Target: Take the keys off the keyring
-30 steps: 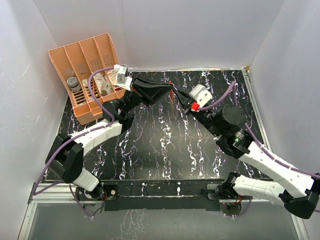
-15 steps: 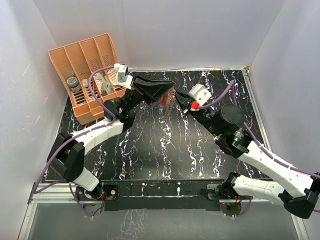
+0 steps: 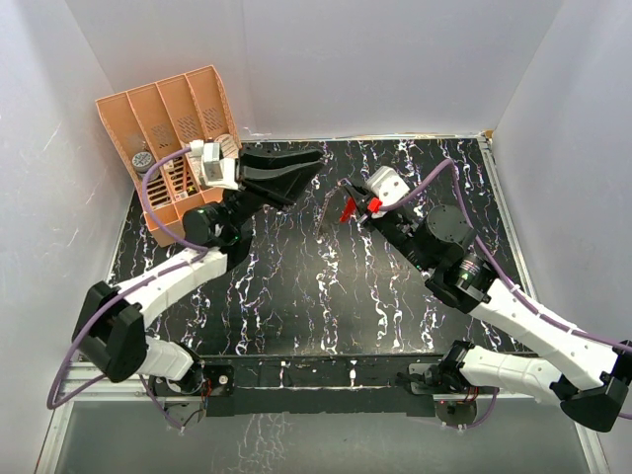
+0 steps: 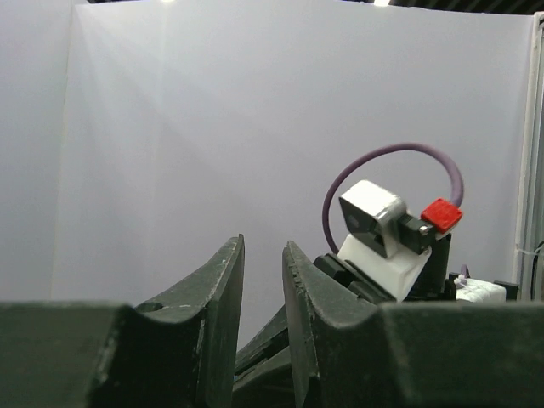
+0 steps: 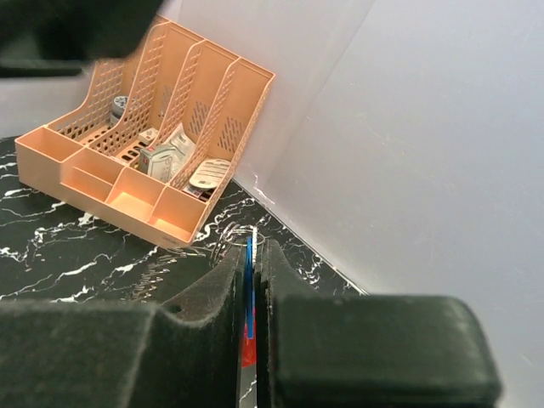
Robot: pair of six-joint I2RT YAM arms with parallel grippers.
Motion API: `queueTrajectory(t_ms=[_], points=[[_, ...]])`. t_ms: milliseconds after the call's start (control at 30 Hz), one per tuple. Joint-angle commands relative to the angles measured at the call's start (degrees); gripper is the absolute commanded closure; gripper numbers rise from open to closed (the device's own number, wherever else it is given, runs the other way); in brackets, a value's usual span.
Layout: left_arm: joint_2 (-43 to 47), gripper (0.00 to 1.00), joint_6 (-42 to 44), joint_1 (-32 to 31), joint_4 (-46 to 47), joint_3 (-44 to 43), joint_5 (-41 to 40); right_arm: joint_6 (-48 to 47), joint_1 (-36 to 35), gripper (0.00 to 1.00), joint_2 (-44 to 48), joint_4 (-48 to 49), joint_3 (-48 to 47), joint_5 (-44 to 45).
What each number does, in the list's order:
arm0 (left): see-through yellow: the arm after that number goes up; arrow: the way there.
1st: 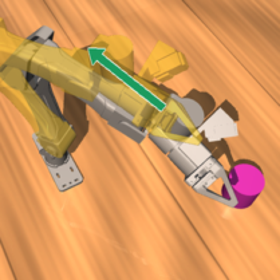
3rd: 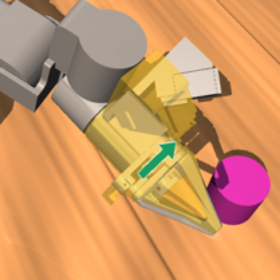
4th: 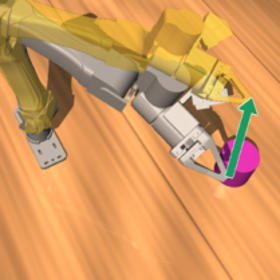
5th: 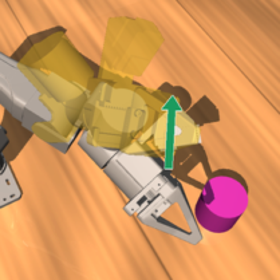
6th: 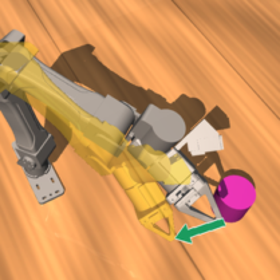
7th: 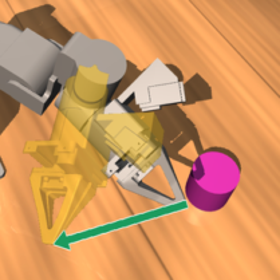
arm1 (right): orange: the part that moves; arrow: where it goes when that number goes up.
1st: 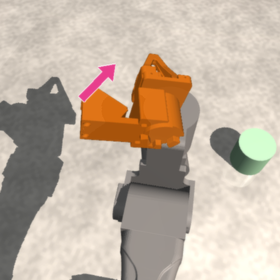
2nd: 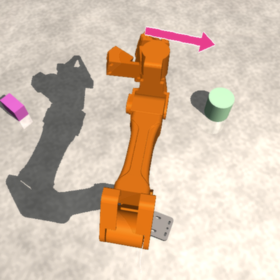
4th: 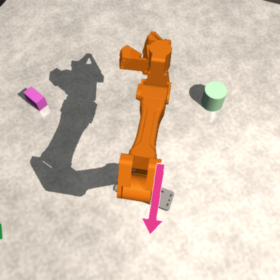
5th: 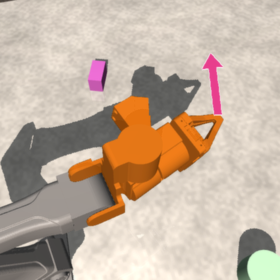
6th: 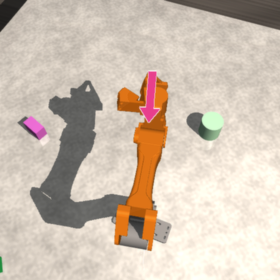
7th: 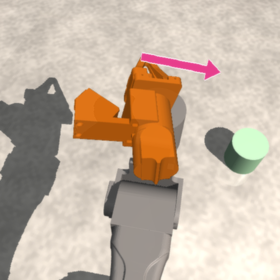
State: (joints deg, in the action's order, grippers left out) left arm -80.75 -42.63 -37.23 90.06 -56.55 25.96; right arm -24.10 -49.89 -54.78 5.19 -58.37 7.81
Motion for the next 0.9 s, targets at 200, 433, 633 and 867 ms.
queueTrajectory(t_ms=[200,433,633,867], points=[[12.51,0.70,26.26,0.01,-32.87,-3.20,5.65,-1.57,-0.30,1.00,1.89,3.16,-1.74,1.75],[14.63,0.57,45.37,0.04,-55.62,-4.75,7.03,-1.57,-0.28,1.00,1.73,3.15,-2.01,1.18],[15.67,0.54,52.27,-0.01,-54.26,-2.08,8.03,-1.22,-0.30,1.00,1.90,2.59,-2.45,0.22],[15.31,0.63,53.01,0.03,-46.01,0.57,7.10,-0.73,-0.25,1.00,2.57,2.45,-2.28,-0.41]])
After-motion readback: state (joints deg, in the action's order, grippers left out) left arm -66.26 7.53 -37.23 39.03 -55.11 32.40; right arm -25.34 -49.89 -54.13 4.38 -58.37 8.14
